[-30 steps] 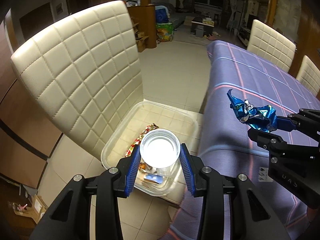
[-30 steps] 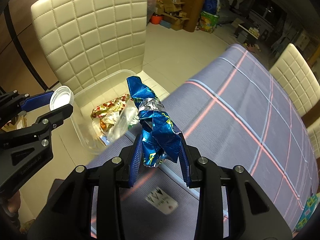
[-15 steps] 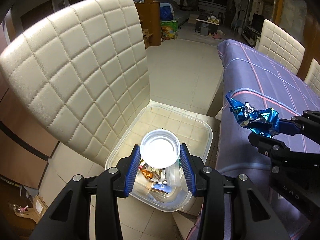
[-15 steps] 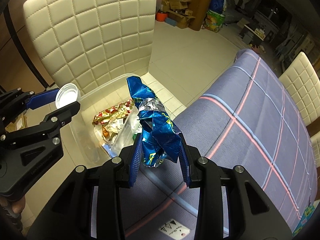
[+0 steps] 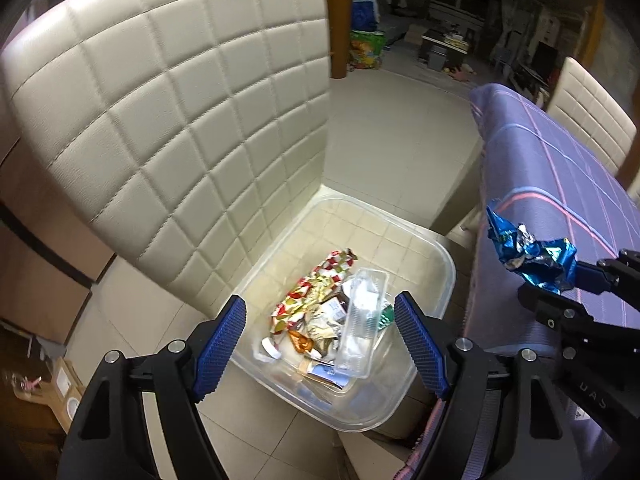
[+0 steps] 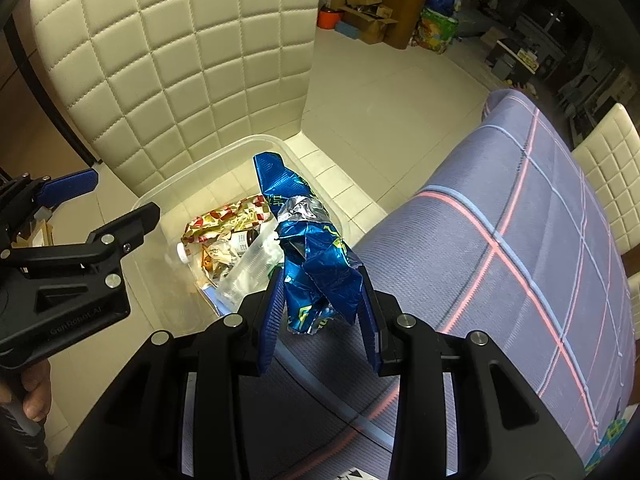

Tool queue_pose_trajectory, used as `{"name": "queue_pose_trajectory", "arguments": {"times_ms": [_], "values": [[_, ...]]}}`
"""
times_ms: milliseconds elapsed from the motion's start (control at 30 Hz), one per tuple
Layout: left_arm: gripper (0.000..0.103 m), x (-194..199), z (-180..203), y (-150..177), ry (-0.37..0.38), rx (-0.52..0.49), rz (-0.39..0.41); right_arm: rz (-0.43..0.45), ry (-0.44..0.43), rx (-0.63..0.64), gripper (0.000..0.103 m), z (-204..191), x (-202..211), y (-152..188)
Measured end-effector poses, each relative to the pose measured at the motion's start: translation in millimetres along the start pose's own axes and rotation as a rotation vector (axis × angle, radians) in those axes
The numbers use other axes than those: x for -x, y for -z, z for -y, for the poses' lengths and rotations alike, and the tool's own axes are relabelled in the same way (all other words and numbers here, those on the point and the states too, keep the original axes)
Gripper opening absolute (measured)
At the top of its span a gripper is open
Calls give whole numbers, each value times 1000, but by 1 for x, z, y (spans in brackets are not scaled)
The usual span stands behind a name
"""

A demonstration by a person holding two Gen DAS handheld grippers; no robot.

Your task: Collect trash

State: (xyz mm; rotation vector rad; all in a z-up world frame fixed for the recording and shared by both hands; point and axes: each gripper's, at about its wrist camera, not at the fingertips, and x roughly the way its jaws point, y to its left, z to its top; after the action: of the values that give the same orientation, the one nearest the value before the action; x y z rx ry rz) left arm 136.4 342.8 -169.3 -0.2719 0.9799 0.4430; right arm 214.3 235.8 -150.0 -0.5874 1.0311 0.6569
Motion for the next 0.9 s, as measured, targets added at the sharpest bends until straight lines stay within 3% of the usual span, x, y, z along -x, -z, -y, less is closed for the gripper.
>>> {"name": "queue_pose_trajectory", "arguments": {"times_ms": [467, 533, 567, 900], "values": [[75, 2, -23, 5, -22, 45, 5, 14, -12, 60, 39, -26, -2, -12], [75, 2, -23, 6, -24, 44, 3, 24, -12, 57, 69, -26, -1, -13], [75, 2, -23, 6, -24, 43, 1, 42, -1, 48, 74, -25, 1, -12], [75, 6, -13, 11, -16, 27, -2, 29, 10, 38, 74, -17, 1, -4]]}}
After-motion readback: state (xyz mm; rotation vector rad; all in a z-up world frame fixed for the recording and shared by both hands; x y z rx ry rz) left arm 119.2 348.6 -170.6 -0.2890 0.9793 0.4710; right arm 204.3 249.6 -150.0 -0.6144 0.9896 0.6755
